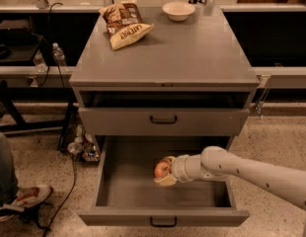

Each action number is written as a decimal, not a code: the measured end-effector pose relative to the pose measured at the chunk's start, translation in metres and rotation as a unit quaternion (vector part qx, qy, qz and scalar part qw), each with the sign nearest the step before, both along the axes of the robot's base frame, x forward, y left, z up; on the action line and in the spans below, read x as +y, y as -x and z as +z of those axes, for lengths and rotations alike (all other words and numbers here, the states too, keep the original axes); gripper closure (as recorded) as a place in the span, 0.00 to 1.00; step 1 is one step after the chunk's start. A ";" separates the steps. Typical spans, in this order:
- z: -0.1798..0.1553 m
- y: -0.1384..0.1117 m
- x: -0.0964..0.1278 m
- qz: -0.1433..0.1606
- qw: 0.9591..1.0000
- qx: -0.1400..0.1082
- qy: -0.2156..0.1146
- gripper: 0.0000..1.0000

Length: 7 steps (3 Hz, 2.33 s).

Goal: Pick apple from middle drawer and place on counter

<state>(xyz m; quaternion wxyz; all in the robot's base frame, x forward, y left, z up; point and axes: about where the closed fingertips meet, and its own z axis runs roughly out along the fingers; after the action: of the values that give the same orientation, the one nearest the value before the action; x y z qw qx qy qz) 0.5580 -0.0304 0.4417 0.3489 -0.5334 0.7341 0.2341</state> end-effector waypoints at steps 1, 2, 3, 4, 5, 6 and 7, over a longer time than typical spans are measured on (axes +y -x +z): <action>0.058 0.009 -0.043 -0.003 1.000 -0.010 -0.004 1.00; 0.058 0.009 -0.043 -0.003 1.000 -0.010 -0.004 1.00; 0.078 0.008 -0.049 -0.014 1.000 -0.026 0.005 1.00; 0.118 0.007 -0.059 -0.033 0.997 -0.065 0.030 1.00; 0.158 0.007 -0.069 -0.047 0.992 -0.104 0.058 1.00; 0.209 0.007 -0.084 -0.065 0.984 -0.148 0.079 1.00; 0.215 0.002 -0.085 -0.068 0.983 -0.152 0.080 1.00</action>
Offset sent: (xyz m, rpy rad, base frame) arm -0.0055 -0.0349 0.0484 0.0090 -0.0195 -0.0079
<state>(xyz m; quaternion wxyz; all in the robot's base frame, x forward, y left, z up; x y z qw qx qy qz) 0.5559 -0.1150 0.6569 0.4276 -0.5374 0.7239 0.0667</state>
